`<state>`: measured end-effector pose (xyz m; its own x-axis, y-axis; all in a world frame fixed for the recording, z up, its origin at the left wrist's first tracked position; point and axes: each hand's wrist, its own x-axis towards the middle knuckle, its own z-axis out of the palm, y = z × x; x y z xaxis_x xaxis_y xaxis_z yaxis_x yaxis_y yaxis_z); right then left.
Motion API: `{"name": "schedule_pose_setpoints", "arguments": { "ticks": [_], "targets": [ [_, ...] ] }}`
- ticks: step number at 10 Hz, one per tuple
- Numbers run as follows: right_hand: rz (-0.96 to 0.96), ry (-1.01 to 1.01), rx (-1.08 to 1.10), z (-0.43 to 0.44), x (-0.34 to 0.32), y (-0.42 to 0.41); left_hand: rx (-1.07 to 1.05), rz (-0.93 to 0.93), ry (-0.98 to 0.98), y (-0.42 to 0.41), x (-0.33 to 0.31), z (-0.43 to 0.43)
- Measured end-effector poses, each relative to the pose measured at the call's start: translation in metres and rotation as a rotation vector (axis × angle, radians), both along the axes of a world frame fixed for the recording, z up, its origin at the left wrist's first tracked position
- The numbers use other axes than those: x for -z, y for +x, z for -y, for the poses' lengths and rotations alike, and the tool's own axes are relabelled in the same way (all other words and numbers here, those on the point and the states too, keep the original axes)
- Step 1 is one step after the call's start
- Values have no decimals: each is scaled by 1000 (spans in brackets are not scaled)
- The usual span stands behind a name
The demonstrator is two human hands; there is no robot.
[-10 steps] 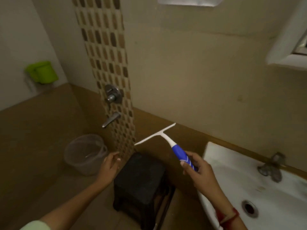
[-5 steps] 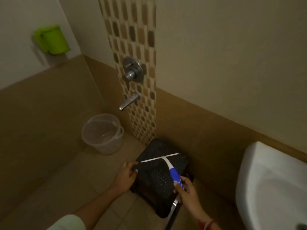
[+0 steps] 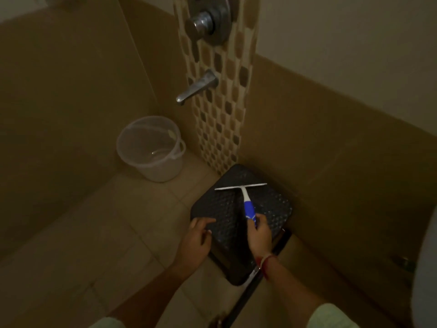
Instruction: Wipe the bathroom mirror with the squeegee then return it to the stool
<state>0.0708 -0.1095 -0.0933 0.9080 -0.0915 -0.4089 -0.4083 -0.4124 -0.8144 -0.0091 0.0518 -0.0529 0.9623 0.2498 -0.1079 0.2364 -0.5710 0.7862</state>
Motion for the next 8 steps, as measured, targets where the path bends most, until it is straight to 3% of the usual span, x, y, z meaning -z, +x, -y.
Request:
{"name": "schedule_pose_setpoints", "arguments": {
  "ticks": [2,6,8],
  "targets": [
    [-68,83,-66,2,37,3,8,13,-7,-3,20,-3],
    [-178,55,-127,23,61,-2,80,-52,-24,-2,40,5],
    [-59,114,-32,29,7,-19,29,-53,-91,-6,5,18]
  ]
}}
